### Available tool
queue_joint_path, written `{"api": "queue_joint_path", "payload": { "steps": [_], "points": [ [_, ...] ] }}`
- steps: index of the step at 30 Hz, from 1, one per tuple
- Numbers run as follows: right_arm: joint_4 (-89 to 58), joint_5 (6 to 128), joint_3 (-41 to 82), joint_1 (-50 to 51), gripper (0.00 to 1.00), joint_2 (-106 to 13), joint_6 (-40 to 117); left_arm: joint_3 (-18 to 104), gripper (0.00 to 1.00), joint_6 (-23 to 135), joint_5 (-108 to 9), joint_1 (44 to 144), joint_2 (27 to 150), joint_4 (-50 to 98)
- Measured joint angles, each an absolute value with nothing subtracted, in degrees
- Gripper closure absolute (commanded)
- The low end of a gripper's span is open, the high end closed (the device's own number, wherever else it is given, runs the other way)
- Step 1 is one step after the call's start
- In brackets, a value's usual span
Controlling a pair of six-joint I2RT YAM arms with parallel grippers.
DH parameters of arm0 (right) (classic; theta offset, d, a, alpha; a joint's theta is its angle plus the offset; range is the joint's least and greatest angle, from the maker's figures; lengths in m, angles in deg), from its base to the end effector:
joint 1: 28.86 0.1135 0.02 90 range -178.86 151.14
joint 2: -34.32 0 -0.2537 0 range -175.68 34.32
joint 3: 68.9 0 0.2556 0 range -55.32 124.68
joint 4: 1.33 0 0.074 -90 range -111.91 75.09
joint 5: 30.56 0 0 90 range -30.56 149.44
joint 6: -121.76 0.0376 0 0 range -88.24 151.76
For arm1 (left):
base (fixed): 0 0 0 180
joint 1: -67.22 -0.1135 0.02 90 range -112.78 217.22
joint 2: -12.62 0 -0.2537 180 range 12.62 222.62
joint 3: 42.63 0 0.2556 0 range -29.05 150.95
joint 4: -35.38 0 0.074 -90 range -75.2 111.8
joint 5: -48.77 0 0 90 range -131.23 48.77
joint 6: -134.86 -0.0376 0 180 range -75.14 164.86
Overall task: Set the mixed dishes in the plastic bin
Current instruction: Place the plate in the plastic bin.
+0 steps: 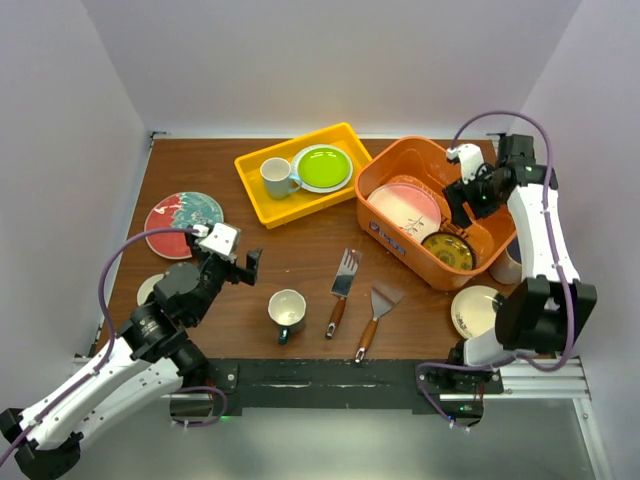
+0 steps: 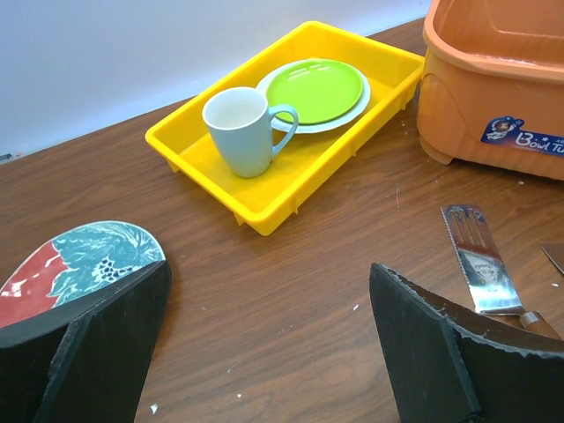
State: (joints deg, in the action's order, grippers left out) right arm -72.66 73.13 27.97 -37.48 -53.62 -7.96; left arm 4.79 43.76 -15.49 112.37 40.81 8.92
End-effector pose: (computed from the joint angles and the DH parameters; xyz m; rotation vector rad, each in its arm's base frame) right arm 0.3124 -0.0384 0.3088 -0.7730 2.4911 0.0233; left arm 0.1137 -0.0911 0.3040 0.3436 1.6529 -0.1963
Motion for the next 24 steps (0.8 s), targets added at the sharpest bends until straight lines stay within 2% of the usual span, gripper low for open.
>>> {"api": "queue_joint_path", "payload": {
  "steps": [8,13,18,24],
  "points": [
    [-66.11,90.13,23.57,-36.63,0.13,-39.41,-0.16,4.79,0.0,43.78,-15.47,111.91,41.16,8.92],
    [-62.7,100.58,19.27,-36.61,0.12,-35.5,3.12,4.79,0.0,43.78,-15.49,111.38,41.7,8.92],
    [-59.09,107.36,13.34,-36.65,0.02,-33.16,6.07,4.79,0.0,45.18,-15.74,110.2,42.51,8.89],
    [-52.99,112.71,6.17,-37.59,0.01,-26.63,9.44,4.79,0.0,46.84,-17.24,107.21,44.28,8.87]
  ]
}}
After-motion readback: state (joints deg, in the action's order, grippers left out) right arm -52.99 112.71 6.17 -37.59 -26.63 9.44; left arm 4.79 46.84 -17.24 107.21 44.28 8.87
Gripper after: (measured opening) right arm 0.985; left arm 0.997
